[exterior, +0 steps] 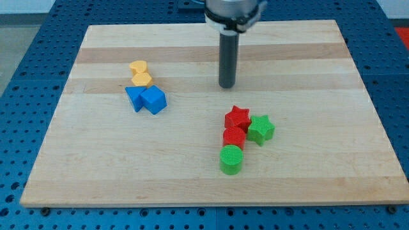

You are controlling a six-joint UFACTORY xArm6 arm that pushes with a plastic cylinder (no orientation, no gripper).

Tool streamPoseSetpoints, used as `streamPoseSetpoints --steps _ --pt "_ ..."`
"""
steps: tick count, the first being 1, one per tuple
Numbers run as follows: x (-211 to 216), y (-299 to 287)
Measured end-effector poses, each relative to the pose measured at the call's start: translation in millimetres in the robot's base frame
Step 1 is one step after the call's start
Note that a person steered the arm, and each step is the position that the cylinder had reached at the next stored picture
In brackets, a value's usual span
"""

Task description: Move the yellow hexagon to the left of the blue triangle

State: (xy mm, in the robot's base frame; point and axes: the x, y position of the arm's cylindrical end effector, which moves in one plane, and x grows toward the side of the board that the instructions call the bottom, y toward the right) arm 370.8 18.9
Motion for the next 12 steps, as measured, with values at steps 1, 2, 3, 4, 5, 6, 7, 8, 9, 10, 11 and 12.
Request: streamPoseSetpoints --steps 1,2,3,4,5,6,7,8,9,10,11,12 --pt "0 -4" --pt "0 -56" --pt "0 -71" --pt "0 -96" --pt "1 -117" --pt "4 -130" --pt "7 -136" --pt "7 -136" --pt "7 -145" --pt "7 -156" --pt "7 -168" --pt "7 -180"
